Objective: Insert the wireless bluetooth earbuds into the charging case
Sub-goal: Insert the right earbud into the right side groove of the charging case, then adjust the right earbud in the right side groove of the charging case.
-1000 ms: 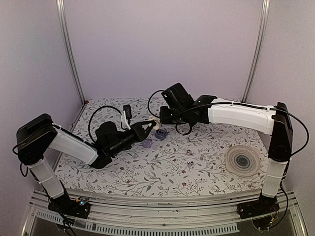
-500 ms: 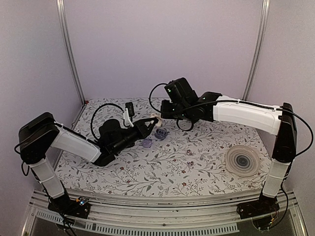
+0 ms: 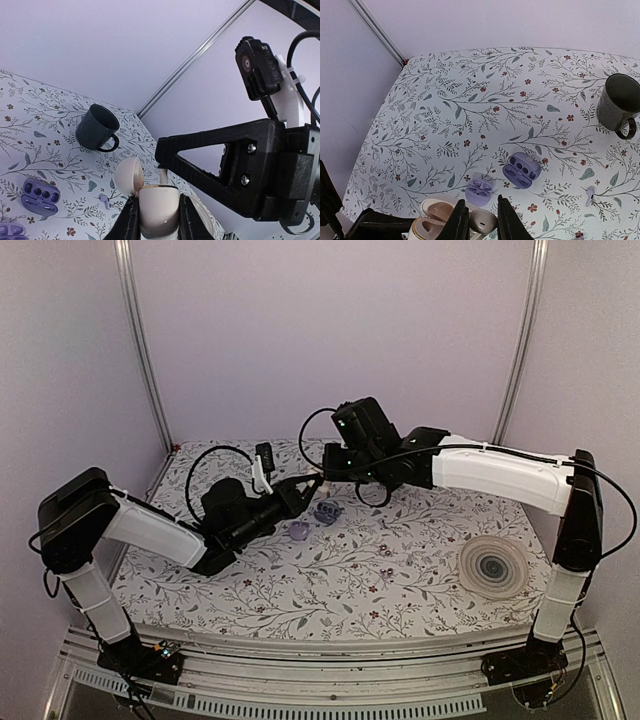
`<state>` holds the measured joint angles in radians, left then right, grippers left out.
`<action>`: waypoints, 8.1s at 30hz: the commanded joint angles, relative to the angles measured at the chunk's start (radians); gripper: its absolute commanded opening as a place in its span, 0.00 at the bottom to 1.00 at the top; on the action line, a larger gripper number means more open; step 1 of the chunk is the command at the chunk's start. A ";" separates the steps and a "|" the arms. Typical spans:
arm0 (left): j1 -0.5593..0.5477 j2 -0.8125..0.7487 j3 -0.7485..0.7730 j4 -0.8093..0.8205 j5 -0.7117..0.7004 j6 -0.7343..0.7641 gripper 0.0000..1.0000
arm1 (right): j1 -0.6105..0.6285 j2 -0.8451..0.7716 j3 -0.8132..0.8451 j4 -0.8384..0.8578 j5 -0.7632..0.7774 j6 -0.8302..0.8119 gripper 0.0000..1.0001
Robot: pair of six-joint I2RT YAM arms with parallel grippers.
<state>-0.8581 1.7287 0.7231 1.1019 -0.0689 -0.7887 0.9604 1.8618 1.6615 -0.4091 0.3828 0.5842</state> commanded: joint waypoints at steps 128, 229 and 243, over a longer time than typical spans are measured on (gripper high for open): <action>0.157 -0.037 0.007 0.719 0.514 0.058 0.00 | -0.044 -0.139 0.147 -0.140 -0.267 -0.208 0.38; 0.140 -0.028 0.067 0.707 0.535 0.043 0.00 | 0.024 -0.144 0.188 -0.177 -0.185 -0.364 0.47; 0.140 -0.039 0.067 0.707 0.536 0.048 0.00 | 0.023 -0.189 0.156 -0.183 -0.149 -0.342 0.47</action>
<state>-0.7078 1.7130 0.7650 1.5208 0.4580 -0.7380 0.9874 1.7077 1.8267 -0.5713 0.2081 0.2321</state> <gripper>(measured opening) 0.211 0.465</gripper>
